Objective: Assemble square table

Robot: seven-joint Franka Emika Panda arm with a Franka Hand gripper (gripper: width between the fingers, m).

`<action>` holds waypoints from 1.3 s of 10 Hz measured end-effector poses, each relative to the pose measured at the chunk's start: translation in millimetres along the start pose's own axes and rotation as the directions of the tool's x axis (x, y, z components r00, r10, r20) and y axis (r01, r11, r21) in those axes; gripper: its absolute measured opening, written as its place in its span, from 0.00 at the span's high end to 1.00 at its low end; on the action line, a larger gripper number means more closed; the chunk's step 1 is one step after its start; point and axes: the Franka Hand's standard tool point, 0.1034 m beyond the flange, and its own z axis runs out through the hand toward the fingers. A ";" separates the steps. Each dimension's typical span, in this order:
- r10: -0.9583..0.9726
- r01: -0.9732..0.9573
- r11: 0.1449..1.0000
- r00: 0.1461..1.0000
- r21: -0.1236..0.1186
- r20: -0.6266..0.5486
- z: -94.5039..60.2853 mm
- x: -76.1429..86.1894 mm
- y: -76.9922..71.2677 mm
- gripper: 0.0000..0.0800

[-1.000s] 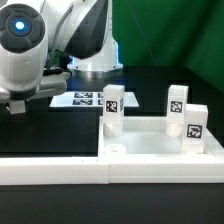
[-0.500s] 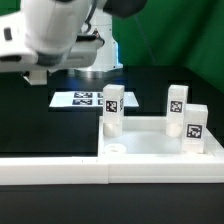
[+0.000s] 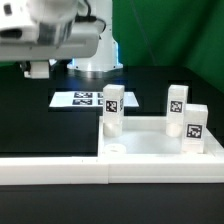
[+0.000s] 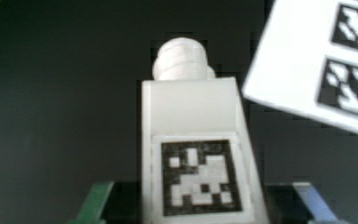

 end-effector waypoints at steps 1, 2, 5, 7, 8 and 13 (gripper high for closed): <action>0.021 -0.021 1.000 0.998 0.003 -0.059 -26.2 13.2 0.2 0.64; 0.047 -0.043 0.999 0.991 0.029 -0.128 -54.4 22.8 3.6 0.64; 0.022 -0.032 0.999 0.940 -0.024 -0.340 -79.9 35.6 18.5 0.64; 0.028 -0.048 0.998 0.883 -0.031 -0.469 -79.7 39.5 21.6 0.64; 0.064 -0.070 0.998 0.850 0.009 -0.523 -68.9 42.2 14.6 0.64; 0.240 -0.199 0.969 0.619 0.146 -0.748 -139.9 121.1 -49.6 0.64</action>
Offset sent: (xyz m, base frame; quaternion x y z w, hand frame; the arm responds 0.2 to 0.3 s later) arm 0.0000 0.0000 0.0000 0.0000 0.1938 0.0000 0.9810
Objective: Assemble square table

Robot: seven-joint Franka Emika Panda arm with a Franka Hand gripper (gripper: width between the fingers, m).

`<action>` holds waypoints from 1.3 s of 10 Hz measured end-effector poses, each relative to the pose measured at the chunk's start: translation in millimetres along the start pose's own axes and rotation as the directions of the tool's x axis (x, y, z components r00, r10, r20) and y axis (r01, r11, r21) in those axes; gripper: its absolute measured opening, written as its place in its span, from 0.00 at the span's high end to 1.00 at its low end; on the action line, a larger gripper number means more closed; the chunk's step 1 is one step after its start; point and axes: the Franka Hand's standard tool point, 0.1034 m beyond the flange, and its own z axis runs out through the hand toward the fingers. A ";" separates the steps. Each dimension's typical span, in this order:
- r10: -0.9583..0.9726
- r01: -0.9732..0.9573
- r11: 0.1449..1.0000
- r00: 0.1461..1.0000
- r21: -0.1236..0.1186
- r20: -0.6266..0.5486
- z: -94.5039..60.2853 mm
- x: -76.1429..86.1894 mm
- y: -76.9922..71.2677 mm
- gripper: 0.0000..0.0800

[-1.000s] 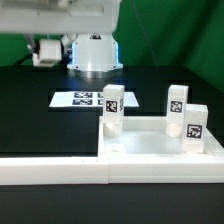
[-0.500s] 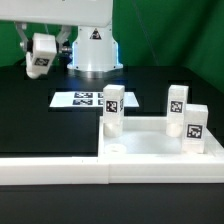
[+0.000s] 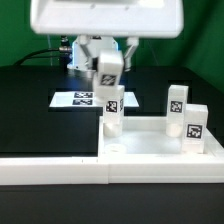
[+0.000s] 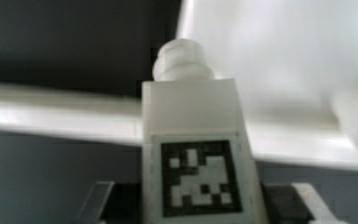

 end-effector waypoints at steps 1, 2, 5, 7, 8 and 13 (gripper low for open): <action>-0.025 0.025 1.000 0.999 0.001 -0.023 -17.8 2.7 6.9 0.64; -0.018 0.017 1.000 0.996 -0.013 -0.090 -27.5 1.1 11.9 0.64; -0.029 0.028 1.000 0.997 -0.004 -0.078 -19.0 -7.0 15.5 0.64; 0.040 -0.037 0.999 0.995 0.033 -0.093 -13.1 -6.5 16.4 0.64; 0.076 -0.071 0.996 0.992 0.048 -0.097 -10.9 1.0 -1.9 0.64; 0.119 -0.114 0.992 0.988 0.054 -0.102 -12.0 16.7 -22.9 0.64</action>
Offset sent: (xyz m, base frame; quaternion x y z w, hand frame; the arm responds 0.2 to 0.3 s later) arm 0.0000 0.0000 0.0000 0.0000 0.0000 0.0000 1.0000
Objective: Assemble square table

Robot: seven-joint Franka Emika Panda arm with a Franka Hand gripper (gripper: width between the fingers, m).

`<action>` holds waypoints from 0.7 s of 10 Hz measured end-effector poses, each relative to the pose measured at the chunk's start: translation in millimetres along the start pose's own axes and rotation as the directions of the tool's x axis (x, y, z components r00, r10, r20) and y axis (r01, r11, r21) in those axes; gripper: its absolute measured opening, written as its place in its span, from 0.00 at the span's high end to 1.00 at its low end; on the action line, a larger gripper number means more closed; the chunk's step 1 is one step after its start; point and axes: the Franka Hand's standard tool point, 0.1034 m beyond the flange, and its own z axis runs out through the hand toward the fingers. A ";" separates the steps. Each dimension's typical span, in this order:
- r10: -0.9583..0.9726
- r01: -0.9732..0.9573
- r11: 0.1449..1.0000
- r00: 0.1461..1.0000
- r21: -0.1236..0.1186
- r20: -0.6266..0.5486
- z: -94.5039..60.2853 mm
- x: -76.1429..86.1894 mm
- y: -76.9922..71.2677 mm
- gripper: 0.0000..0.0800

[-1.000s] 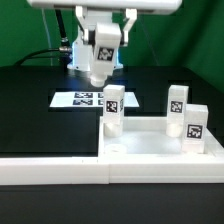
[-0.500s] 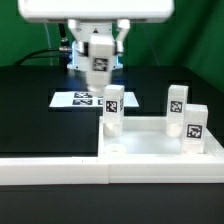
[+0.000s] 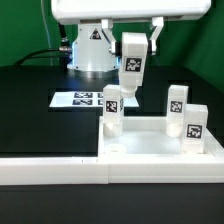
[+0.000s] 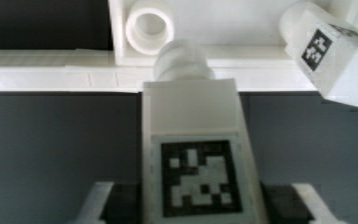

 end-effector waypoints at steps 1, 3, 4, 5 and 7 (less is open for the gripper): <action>-0.006 0.004 1.000 0.997 -0.027 -0.082 4.4 0.8 14.8 0.64; 0.022 -0.030 0.998 0.990 -0.052 -0.141 12.1 -11.9 21.5 0.64; 0.044 -0.052 0.997 0.987 -0.050 -0.155 10.7 -9.2 21.5 0.64; 0.084 -0.094 0.994 0.980 -0.048 -0.182 12.1 -6.7 21.0 0.64; 0.090 -0.099 0.994 0.980 -0.044 -0.178 13.3 -6.7 16.7 0.64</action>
Offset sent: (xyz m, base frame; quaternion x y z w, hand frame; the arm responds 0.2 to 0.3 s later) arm 0.0052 0.0040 0.0007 0.0057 0.0519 0.0970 0.9939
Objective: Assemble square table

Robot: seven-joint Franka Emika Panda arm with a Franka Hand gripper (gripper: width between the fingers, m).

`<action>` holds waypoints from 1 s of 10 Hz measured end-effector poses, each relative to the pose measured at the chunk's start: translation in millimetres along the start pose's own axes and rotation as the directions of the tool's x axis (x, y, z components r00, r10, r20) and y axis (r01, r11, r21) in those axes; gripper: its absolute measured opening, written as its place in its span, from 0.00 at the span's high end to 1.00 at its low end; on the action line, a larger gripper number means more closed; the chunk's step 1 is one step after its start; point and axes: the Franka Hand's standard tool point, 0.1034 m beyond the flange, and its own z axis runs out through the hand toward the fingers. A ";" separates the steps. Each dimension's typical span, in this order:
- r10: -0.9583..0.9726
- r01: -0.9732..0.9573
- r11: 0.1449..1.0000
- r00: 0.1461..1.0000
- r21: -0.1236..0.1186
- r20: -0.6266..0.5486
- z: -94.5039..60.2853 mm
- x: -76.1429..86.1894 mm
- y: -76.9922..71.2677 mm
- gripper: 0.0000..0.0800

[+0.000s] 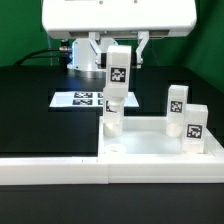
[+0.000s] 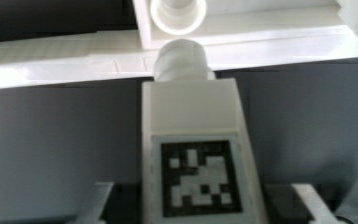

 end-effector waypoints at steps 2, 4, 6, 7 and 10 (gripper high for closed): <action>0.000 0.000 1.000 1.000 -0.004 -0.020 1.0 0.2 0.5 0.64; -0.017 0.013 0.999 0.994 -0.036 -0.107 16.6 -7.2 5.4 0.64; -0.023 0.017 0.999 0.991 -0.046 -0.130 21.2 -8.1 7.7 0.64; -0.023 0.017 0.999 0.991 -0.046 -0.130 21.3 -8.2 8.1 0.64; -0.028 0.023 0.999 0.993 -0.047 -0.116 28.9 -16.3 6.3 0.64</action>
Offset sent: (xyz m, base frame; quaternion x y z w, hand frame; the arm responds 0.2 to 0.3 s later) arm 0.0026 -0.0067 -0.0237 -0.0235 0.1142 0.0147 0.9931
